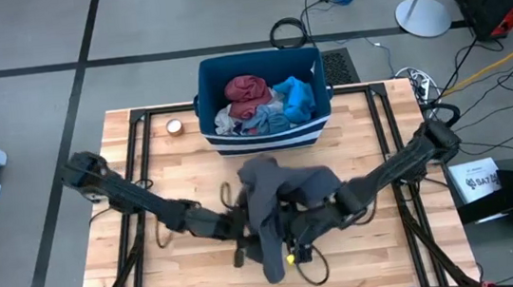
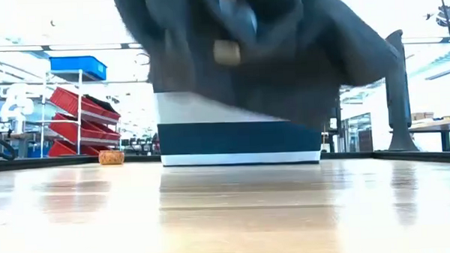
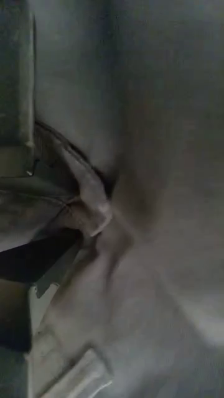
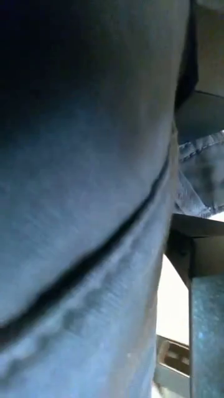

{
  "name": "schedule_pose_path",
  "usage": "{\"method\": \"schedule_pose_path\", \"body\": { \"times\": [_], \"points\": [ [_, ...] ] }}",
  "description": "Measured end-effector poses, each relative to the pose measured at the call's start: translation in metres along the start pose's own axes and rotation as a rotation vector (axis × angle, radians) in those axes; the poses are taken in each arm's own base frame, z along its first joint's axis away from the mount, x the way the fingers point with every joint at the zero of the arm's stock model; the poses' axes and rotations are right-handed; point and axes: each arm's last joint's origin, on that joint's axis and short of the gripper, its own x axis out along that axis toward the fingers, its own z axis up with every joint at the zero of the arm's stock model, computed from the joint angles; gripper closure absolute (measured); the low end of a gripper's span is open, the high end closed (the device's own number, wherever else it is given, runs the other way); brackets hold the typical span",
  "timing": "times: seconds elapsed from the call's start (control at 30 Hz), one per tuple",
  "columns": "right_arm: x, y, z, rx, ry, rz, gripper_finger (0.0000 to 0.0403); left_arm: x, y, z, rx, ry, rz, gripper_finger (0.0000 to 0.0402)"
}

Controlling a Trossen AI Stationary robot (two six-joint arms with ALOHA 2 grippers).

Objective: Sort clothes
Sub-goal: Put the gray short into the blue bin

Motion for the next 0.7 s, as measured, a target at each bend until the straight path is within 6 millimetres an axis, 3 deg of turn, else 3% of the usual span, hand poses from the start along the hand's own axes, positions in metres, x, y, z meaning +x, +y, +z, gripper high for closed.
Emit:
{"method": "schedule_pose_path", "body": {
  "times": [0.17,0.37,0.53,0.7],
  "points": [
    [-0.046,-0.015,0.035,-0.033,-0.194,-0.067,0.0239,-0.030,0.004,0.053,0.036,-0.194,0.001,0.0279],
    [-0.086,-0.036,0.055,0.102,-0.342,-0.064,0.0239,-0.057,0.008,0.084,0.052,-0.304,0.000,0.0278],
    [-0.094,-0.052,0.058,0.210,-0.364,-0.065,0.0239,-0.061,0.011,0.088,0.058,-0.317,0.010,0.0278],
    [-0.082,-0.058,0.060,0.198,-0.344,-0.023,0.0239,-0.051,0.018,0.085,0.074,-0.297,0.033,0.0278]
  ]
}}
